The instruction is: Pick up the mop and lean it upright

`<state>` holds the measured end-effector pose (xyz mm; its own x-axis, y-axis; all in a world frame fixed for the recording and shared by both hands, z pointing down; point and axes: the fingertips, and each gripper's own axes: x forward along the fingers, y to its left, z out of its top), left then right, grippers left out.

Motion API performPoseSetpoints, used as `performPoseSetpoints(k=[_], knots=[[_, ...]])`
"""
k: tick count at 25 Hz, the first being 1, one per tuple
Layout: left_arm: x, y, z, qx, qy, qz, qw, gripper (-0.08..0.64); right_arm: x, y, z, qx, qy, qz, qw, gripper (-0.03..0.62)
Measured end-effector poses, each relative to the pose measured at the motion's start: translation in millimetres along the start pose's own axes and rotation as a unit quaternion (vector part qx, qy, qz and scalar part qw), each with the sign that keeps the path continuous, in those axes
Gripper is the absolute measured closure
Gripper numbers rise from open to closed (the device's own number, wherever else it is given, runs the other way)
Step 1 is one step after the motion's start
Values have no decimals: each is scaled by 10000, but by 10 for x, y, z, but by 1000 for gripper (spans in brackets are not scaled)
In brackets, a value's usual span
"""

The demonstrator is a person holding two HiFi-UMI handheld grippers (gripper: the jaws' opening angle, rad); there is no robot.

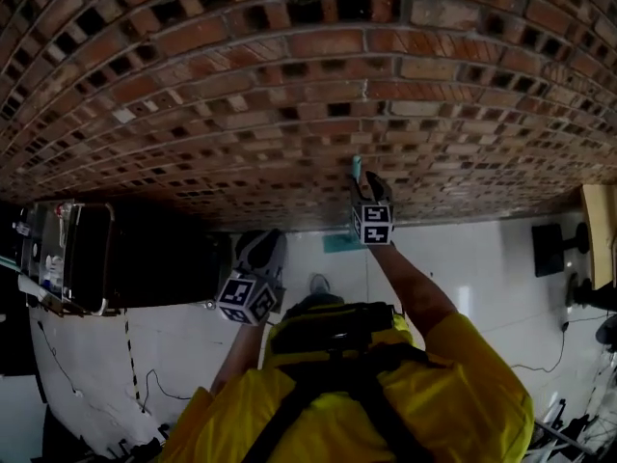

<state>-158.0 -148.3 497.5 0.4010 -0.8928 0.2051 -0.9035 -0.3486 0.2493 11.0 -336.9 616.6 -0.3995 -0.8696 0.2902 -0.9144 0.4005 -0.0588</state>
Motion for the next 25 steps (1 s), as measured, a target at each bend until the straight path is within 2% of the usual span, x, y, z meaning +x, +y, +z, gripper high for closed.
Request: performPoseSetpoints(k=[5,7,9,11,21,25], knots=[[217,487,18,-41,365,-471,9982,529,460,-125,-217,92,268,-737,9969,438],[277,591,97,-1,345,-567,9978,529,541,-167,-263,17,294,-894,9956,470],[276,645,187,4,183,-645,9977,529,590,-223,-347,-17,368,-1009,9942,469],[265,681,210,-23,76,-698,9975,529,624,-256,-415,12,421,-1045,9936,477],[217,829,227,34,164,-663,9977,529,747,-203,-468,163,437,-1077,9931,480],[167,857,313,36,-2,-602,9982,529,530,-248,-454,245,388,-1107,9928,482]])
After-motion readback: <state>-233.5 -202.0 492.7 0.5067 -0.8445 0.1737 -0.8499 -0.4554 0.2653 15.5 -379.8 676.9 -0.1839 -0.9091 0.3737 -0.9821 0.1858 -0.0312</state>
